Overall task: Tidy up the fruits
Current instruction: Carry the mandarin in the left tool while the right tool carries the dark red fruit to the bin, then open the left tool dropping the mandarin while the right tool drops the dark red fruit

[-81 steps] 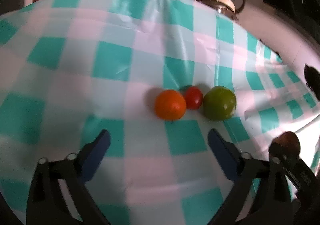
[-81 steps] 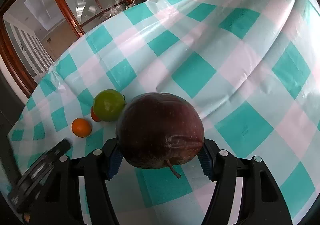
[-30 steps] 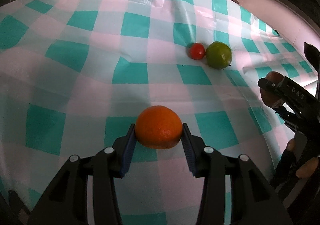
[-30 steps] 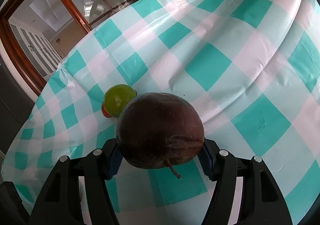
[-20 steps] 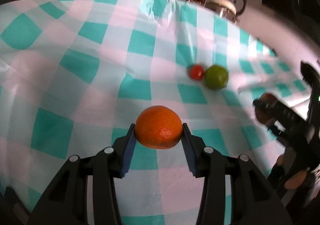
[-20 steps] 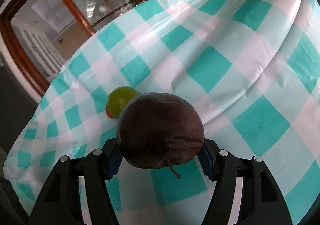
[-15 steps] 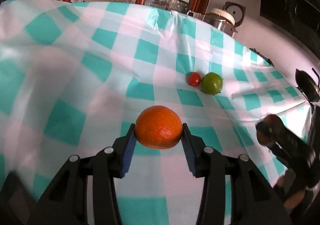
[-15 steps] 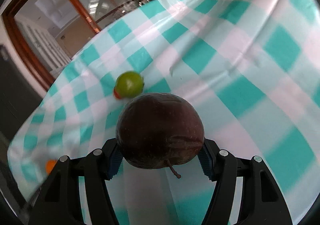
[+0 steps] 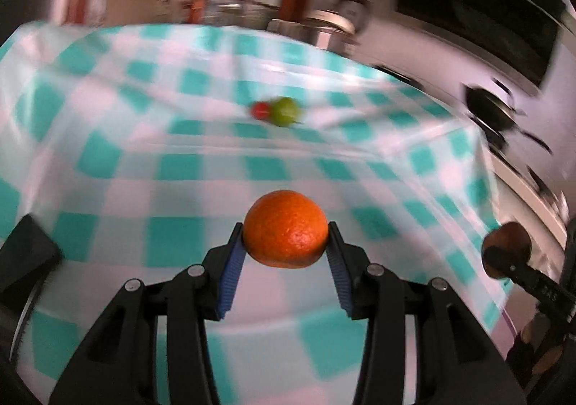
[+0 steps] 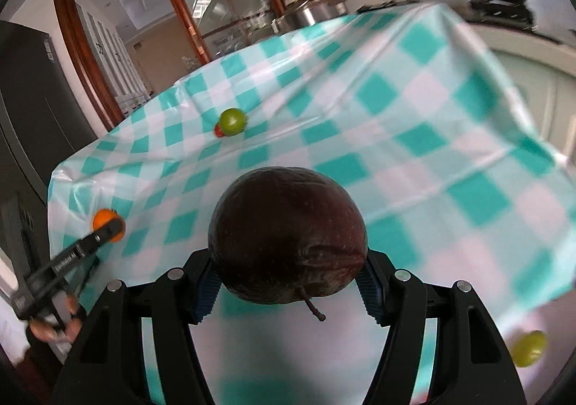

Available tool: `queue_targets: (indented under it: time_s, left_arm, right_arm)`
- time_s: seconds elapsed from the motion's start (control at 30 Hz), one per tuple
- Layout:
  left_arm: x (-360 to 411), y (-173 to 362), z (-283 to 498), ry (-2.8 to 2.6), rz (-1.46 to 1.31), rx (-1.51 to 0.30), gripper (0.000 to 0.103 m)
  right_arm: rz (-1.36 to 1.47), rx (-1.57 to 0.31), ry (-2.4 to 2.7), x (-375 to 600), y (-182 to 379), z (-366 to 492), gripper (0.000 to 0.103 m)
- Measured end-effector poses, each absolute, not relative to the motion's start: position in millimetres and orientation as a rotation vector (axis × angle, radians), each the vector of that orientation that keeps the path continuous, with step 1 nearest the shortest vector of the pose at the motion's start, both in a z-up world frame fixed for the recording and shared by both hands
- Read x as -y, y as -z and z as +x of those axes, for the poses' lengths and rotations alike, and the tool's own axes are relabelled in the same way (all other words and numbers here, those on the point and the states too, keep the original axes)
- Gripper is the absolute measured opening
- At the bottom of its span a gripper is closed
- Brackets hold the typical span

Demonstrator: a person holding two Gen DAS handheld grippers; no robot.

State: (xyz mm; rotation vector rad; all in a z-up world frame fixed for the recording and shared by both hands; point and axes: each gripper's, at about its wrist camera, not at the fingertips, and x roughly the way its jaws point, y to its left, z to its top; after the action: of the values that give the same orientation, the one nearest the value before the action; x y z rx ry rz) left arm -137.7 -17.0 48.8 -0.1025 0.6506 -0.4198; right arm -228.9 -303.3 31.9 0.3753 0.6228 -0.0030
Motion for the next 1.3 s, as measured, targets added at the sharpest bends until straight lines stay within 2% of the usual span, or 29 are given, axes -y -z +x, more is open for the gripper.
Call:
queue_targets:
  time_s: [0.2,0.37,0.53,0.77,1.03,1.3]
  left_arm:
    - [120,-66,-205,0.716,0.132,-0.596,0.045]
    - [211,-46,-255,0.992,0.332,-0.651,0.045]
    - [297,6,-299,1.189,0.561,-0.777,0.045]
    - [382,99,-320,1.214,0.821,-0.942,0.045]
    - [435,190,-307,1.131,1.02,-1.152,0.045]
    - [441,210,-306,1.126,1.081,-1.182,0.045]
  right_arm:
    - [0.336,-0.63,0.129,364,-23,-306,0.063]
    - [0.319,-0.738,0.252,410,16,-357,0.063]
    - [0.37,-0.937,0.372,456,76,-393,0.063]
    - [0.343,-1.158,0.38,471,139,-416,0.063]
    - [0.248,-1.39,0.241,441,184,-418,0.063]
    - [0.139,-1.527,0.251,426,207,-410,0.064]
